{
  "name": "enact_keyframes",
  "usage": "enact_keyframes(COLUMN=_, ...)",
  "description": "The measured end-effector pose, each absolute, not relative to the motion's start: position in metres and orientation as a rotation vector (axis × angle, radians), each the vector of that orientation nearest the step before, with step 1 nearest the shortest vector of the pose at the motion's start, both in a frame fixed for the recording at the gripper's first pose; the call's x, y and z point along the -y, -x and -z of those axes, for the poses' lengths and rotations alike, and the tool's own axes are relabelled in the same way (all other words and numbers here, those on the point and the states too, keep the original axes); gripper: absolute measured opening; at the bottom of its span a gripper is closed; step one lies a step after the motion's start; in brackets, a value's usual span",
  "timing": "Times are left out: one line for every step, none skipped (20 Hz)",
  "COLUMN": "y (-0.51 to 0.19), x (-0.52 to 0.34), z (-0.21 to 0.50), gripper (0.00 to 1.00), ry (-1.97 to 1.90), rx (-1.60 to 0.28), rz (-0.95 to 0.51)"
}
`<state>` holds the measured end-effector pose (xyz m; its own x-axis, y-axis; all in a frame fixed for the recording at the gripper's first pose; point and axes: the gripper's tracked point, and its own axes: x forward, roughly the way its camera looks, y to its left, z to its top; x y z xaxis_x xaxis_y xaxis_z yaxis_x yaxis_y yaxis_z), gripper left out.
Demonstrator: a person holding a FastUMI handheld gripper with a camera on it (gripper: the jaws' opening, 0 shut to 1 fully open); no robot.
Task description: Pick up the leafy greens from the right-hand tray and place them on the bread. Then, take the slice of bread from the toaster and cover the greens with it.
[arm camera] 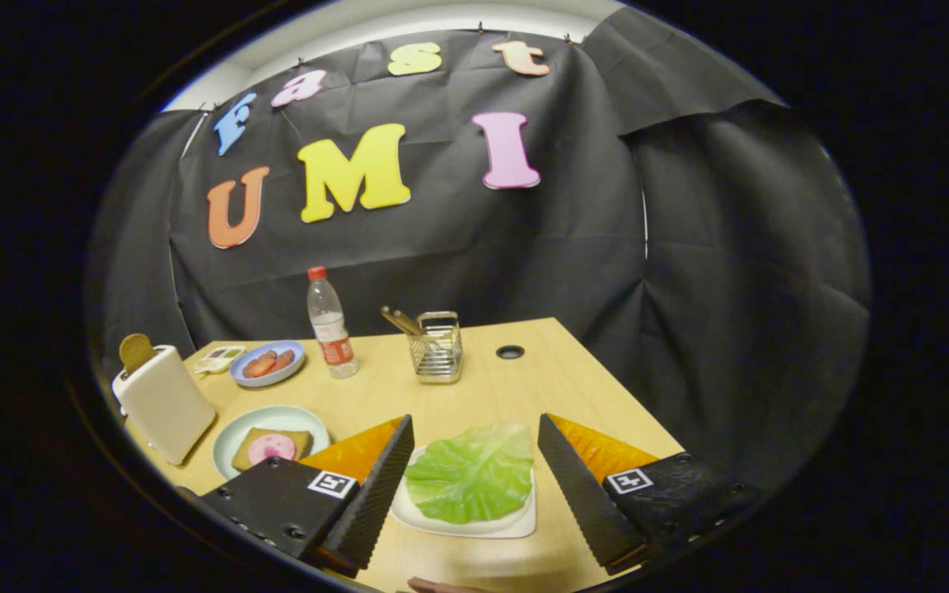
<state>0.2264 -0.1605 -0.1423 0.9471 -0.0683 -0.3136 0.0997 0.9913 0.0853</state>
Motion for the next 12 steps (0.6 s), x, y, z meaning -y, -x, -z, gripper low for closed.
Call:
enact_keyframes(y=-0.235, x=0.161, z=0.151, gripper=0.95, ry=-0.107, rx=-0.337, rz=0.076)
enact_keyframes(y=-0.244, x=0.162, z=0.158, gripper=0.95, ry=-0.121, rx=-0.357, rz=0.068)
enact_keyframes(y=-0.254, x=0.165, z=0.166, gripper=0.94, ry=-0.134, rx=-0.376, rz=0.063)
enact_keyframes(y=-0.263, x=0.170, z=0.175, gripper=0.93, ry=-0.150, rx=-0.402, rz=0.073)
enact_keyframes(y=-0.272, x=0.173, z=0.185, gripper=0.92, ry=-0.164, rx=-0.435, rz=0.078)
enact_keyframes(y=-0.280, x=0.179, z=0.193, gripper=0.92, ry=-0.172, rx=-0.460, rz=0.092)
enact_keyframes(y=-0.286, x=0.185, z=0.199, gripper=0.89, ry=-0.182, rx=-0.479, rz=0.099)
enact_keyframes(y=-0.290, x=0.188, z=0.204, gripper=0.86, ry=-0.195, rx=-0.497, rz=0.100)
enact_keyframes(y=-0.294, x=0.190, z=0.209, gripper=0.83, ry=-0.211, rx=-0.506, rz=0.107)
enact_keyframes(y=-0.297, x=0.194, z=0.211, gripper=0.80, ry=-0.223, rx=-0.511, rz=0.111)
enact_keyframes(y=-0.299, x=0.198, z=0.215, gripper=0.80, ry=-0.231, rx=-0.515, rz=0.119)
enact_keyframes(y=-0.302, x=0.200, z=0.217, gripper=0.80, ry=-0.241, rx=-0.521, rz=0.119)
